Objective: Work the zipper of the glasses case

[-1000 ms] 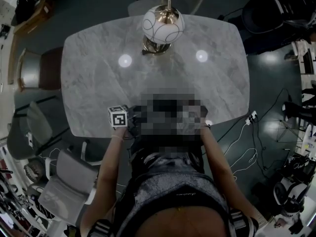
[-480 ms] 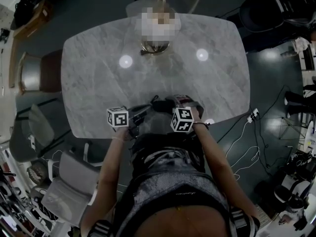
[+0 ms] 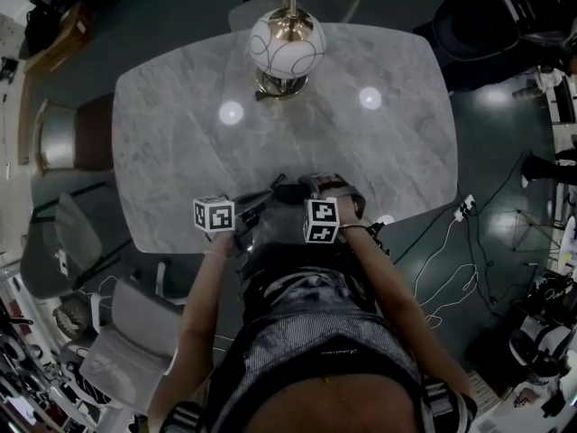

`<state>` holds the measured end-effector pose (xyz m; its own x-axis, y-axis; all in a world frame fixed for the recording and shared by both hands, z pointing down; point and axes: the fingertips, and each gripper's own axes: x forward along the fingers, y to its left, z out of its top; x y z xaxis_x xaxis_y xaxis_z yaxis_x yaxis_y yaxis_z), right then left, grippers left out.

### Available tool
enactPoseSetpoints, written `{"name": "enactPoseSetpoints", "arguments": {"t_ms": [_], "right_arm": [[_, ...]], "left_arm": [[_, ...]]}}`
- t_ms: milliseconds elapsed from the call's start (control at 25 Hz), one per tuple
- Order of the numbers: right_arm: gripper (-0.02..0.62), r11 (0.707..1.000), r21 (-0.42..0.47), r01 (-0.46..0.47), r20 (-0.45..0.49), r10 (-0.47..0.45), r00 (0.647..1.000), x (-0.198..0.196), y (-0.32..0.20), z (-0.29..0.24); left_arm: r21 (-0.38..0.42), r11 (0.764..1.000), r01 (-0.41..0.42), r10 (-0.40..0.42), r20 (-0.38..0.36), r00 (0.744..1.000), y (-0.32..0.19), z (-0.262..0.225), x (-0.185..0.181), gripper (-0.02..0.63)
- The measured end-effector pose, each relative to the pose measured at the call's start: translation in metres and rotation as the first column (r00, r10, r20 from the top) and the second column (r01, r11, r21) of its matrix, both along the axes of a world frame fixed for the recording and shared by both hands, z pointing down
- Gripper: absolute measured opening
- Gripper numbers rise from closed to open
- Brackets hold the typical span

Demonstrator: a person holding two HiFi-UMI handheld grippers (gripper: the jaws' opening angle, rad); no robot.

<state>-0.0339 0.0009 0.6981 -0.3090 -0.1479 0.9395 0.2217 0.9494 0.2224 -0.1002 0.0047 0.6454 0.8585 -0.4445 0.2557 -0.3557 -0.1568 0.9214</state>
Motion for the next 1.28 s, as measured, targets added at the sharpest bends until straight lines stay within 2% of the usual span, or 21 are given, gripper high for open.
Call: {"name": "enactPoseSetpoints", "arguments": {"t_ms": [160, 320, 520, 680, 880, 1000, 1120, 1280], "right_arm": [[0.29, 1.0, -0.003, -0.016, -0.012, 0.016, 1.0, -0.006, 0.001, -0.003], [0.29, 1.0, 0.0, -0.005, -0.042, 0.005, 0.999, -0.008, 0.001, 0.002], [0.29, 1.0, -0.004, 0.003, -0.054, -0.004, 0.999, -0.006, 0.001, 0.004], [0.29, 1.0, -0.004, 0.011, -0.07, -0.011, 0.997, -0.006, 0.002, 0.005], [0.29, 1.0, -0.01, 0.005, -0.071, -0.006, 0.997, -0.006, 0.003, 0.004], [0.291, 1.0, -0.012, 0.013, -0.072, -0.014, 0.997, -0.008, 0.003, 0.005], [0.297, 0.998, -0.066, 0.01, -0.041, -0.013, 0.999, -0.009, 0.006, 0.004], [0.316, 0.975, -0.22, -0.027, 0.058, 0.04, 0.998, 0.002, 0.015, -0.014]], "left_arm": [[-0.002, 1.0, -0.003, 0.003, 0.044, 0.999, -0.002, 0.001, -0.001, 0.006], [0.0, 0.999, -0.035, 0.035, 0.129, 0.991, -0.002, 0.007, -0.003, 0.006], [-0.011, 0.998, -0.059, 0.06, 0.191, 0.98, -0.003, 0.001, 0.005, 0.006], [-0.015, 0.997, -0.072, 0.073, 0.215, 0.974, -0.008, -0.008, 0.019, 0.007], [-0.005, 0.994, -0.112, 0.109, 0.281, 0.954, -0.011, -0.015, 0.033, 0.008], [0.006, 0.989, -0.148, 0.136, 0.365, 0.921, -0.012, -0.014, 0.032, 0.008], [0.014, 0.985, -0.171, 0.15, 0.422, 0.894, -0.012, -0.008, 0.029, 0.008], [0.015, 0.98, -0.198, 0.171, 0.451, 0.876, -0.011, -0.004, 0.033, 0.008]]}}
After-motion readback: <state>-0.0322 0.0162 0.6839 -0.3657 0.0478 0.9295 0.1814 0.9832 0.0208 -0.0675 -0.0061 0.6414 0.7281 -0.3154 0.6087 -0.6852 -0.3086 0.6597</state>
